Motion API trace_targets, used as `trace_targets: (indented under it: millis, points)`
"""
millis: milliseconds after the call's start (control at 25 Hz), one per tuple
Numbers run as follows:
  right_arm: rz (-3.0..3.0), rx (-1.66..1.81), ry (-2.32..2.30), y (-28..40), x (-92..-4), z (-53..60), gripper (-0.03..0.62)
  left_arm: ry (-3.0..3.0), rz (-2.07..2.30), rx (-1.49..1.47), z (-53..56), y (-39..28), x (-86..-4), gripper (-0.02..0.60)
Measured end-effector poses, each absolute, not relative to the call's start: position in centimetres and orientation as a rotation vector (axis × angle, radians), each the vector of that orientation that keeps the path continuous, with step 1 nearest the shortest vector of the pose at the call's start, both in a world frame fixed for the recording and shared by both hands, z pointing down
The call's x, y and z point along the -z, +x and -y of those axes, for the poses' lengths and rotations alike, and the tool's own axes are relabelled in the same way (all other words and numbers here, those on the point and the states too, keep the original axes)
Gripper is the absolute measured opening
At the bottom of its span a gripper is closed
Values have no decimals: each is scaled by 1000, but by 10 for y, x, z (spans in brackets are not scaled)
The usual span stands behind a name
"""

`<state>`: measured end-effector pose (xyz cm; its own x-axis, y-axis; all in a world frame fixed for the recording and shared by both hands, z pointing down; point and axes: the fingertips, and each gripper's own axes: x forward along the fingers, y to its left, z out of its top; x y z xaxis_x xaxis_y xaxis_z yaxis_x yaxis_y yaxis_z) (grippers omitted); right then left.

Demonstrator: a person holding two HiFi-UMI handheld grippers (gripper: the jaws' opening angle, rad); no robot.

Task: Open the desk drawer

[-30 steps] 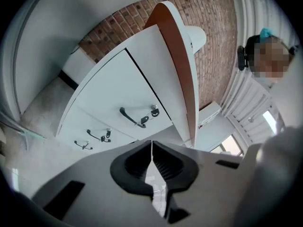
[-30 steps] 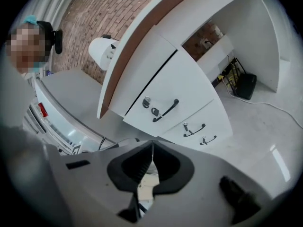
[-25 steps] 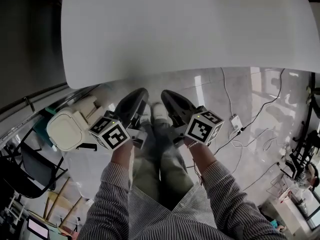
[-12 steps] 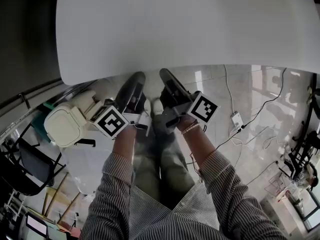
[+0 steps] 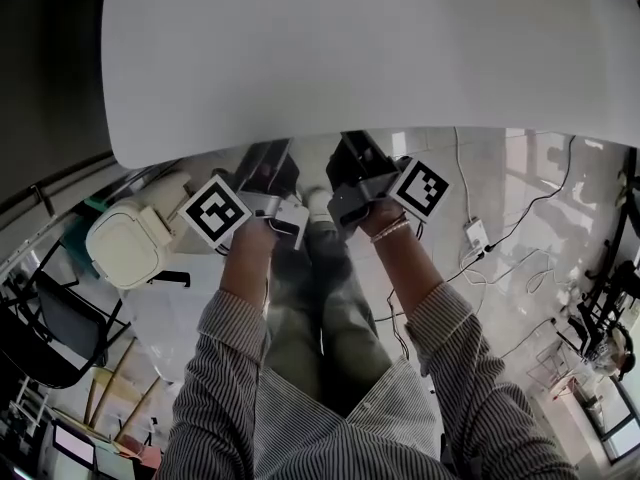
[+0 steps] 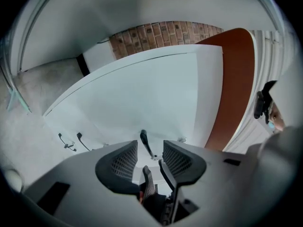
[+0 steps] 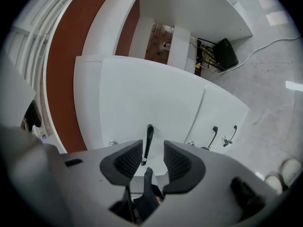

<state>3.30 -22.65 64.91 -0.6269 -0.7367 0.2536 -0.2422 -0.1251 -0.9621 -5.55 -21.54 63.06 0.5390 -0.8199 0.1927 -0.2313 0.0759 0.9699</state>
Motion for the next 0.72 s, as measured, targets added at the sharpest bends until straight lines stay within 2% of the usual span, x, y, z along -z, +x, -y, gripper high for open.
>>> trace_targets:
  millis: [320,560,720]
  points:
    - [-1780,1786,-1061,33,-651,243,134,1443,940,549,223,-52,-643,156]
    - [-1731,1760,-1041,29,-647,249,65,1425,944,509,226,-53,-649,140]
    - [-1682,1722,-1063,26,-645,248,51,1432,947,508,228,-54,-648,118]
